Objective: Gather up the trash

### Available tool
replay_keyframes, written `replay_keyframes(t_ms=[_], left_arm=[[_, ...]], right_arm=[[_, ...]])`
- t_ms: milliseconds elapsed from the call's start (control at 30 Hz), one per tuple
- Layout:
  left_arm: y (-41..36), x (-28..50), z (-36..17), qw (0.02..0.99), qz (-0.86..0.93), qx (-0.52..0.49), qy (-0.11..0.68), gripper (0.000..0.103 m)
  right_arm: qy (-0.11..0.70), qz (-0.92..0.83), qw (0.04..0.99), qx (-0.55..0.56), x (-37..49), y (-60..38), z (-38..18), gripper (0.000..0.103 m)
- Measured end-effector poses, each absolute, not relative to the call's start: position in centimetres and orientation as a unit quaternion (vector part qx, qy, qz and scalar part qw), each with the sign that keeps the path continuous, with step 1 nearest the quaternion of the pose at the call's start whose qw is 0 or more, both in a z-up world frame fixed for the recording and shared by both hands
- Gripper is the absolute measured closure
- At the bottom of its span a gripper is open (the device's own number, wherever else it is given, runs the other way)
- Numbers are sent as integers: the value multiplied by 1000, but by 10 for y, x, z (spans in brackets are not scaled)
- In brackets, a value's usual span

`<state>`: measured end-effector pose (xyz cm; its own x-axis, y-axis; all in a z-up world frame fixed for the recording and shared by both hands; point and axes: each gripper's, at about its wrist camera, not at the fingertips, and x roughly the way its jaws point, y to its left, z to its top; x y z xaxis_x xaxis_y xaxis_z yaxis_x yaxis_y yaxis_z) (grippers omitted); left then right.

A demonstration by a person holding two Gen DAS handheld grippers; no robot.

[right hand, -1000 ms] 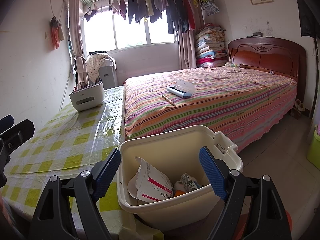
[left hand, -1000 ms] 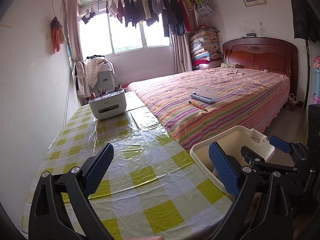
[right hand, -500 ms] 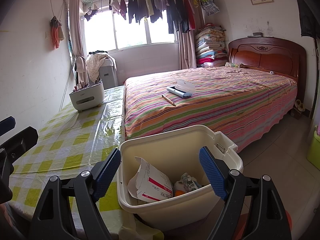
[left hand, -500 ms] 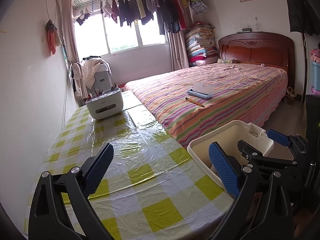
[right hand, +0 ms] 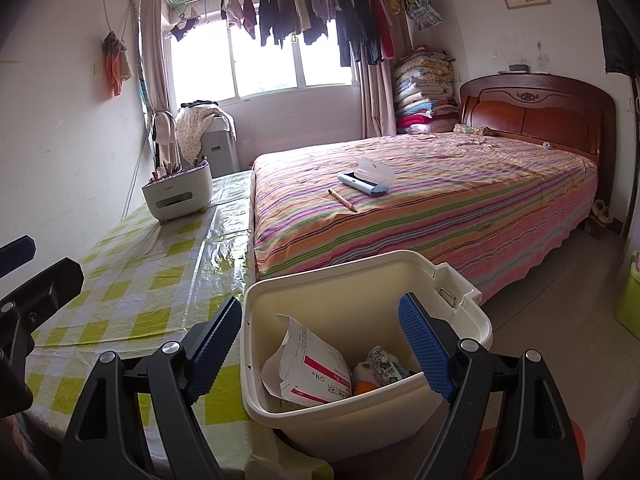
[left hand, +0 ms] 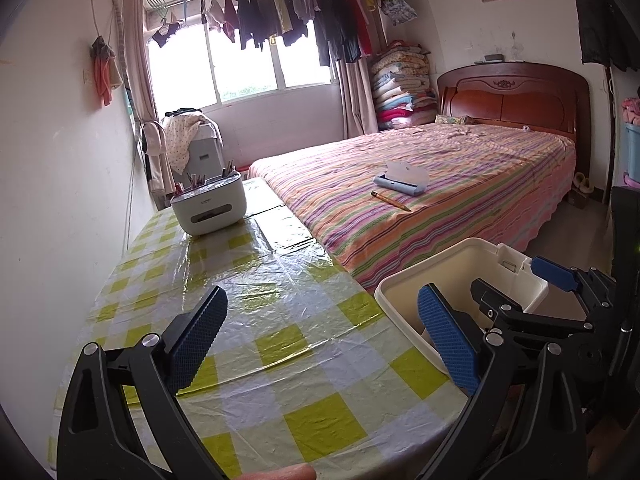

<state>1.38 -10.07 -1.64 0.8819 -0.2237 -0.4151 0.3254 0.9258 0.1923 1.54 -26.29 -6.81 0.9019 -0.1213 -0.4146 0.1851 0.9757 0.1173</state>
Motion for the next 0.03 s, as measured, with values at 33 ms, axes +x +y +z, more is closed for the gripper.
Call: replay_keyframes(t_ms=[33], left_arm=[[-100,14,-17,961,-143,129,198,8]], right_arm=[[207,-77,972,77,15,-261,-68,24]])
